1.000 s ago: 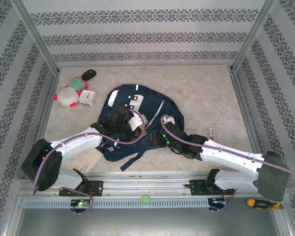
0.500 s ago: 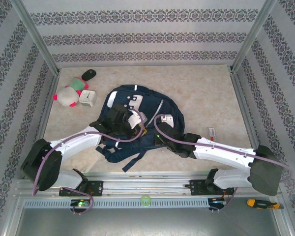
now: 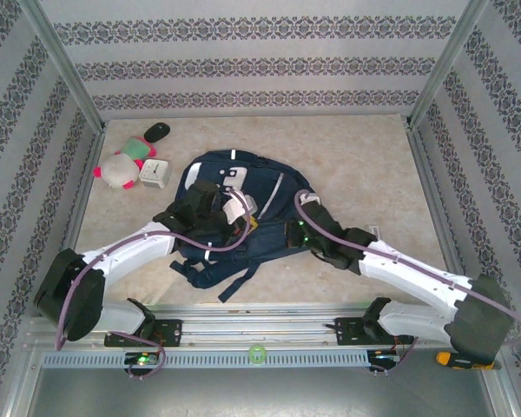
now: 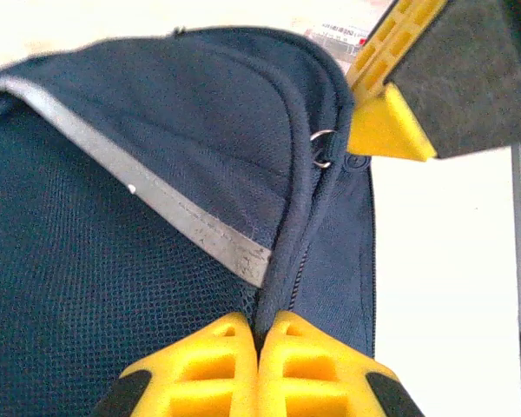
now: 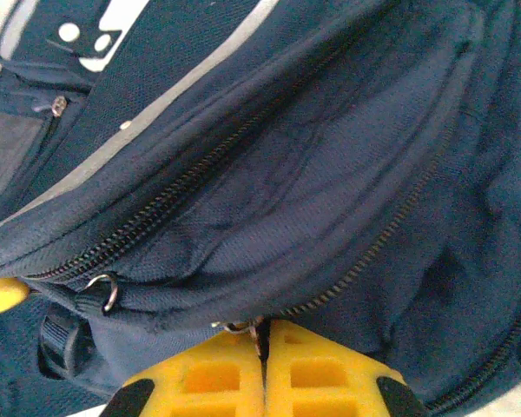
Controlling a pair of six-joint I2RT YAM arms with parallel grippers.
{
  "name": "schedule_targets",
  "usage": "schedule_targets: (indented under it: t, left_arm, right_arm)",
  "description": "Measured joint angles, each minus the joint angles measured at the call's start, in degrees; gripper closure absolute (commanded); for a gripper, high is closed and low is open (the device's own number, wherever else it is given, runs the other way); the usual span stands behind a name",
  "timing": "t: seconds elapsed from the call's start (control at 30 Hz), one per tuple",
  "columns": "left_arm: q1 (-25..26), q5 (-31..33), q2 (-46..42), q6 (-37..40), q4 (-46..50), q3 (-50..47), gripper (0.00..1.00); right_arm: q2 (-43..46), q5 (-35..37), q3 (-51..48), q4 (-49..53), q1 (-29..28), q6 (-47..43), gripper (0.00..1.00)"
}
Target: Pack books, pencil case, and school supplies into a backpack
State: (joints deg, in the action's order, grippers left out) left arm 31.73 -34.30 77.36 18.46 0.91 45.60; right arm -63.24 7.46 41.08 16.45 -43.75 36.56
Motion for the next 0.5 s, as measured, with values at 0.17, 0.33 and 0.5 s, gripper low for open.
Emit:
schedule_targets:
  t: [0.17, 0.33, 0.5]
  left_arm:
    - [-1.11, -0.2, -2.45, 8.31, 5.42, 1.88, 1.0]
    - [-1.46, -0.13, -2.89, 10.6, 9.31, 1.99, 0.71]
    - [-2.69, 6.8, -7.69, -3.61, 9.79, -1.86, 0.48]
  right_arm:
    - [4.11, -13.88, -1.09, 0.37, 8.31, -8.5, 1.0]
    - [3.06, -21.99, -1.57, 0.74, 10.51, -13.09, 1.0]
    - [1.07, -22.12, -2.86, 2.1, 11.76, -14.32, 1.0]
